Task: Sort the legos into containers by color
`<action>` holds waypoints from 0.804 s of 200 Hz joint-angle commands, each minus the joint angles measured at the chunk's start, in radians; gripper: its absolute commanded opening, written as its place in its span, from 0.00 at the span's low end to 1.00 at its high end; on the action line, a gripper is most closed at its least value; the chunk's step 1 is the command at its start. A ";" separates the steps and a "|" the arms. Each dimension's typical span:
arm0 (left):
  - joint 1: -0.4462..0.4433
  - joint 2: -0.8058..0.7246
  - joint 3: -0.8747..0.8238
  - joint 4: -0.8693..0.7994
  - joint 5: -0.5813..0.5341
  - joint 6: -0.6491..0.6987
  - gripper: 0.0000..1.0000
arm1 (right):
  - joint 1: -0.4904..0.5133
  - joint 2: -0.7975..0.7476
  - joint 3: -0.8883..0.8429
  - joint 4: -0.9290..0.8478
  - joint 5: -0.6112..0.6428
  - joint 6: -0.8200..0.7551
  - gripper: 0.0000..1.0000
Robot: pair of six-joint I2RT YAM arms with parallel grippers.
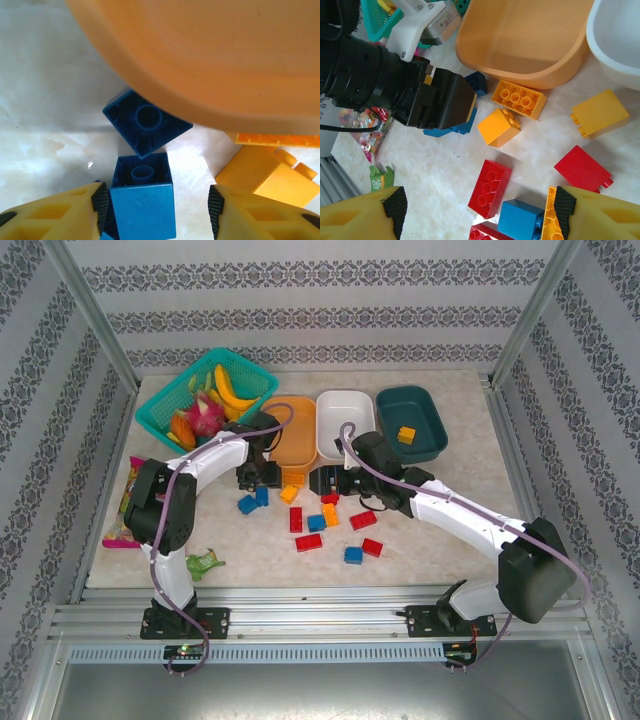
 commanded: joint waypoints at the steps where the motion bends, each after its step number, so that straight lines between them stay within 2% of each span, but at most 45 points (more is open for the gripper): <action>1: 0.008 0.027 0.016 -0.032 -0.010 0.034 0.55 | -0.010 -0.021 -0.014 0.015 -0.019 0.020 0.79; 45: 0.008 0.001 -0.048 -0.004 -0.009 0.006 0.56 | -0.015 -0.018 -0.018 0.014 -0.017 0.027 0.79; 91: 0.003 0.004 -0.077 0.021 -0.005 -0.006 0.46 | -0.016 -0.016 -0.021 0.027 -0.032 0.035 0.79; 124: -0.005 -0.020 -0.078 0.028 -0.023 -0.005 0.35 | -0.016 -0.023 -0.019 0.040 -0.051 0.040 0.78; 137: -0.010 -0.041 -0.072 0.015 -0.034 -0.009 0.30 | -0.020 -0.032 -0.020 0.037 -0.052 0.042 0.78; 161: -0.012 -0.118 -0.051 -0.062 -0.053 -0.049 0.29 | -0.032 -0.075 -0.009 0.018 -0.040 0.051 0.78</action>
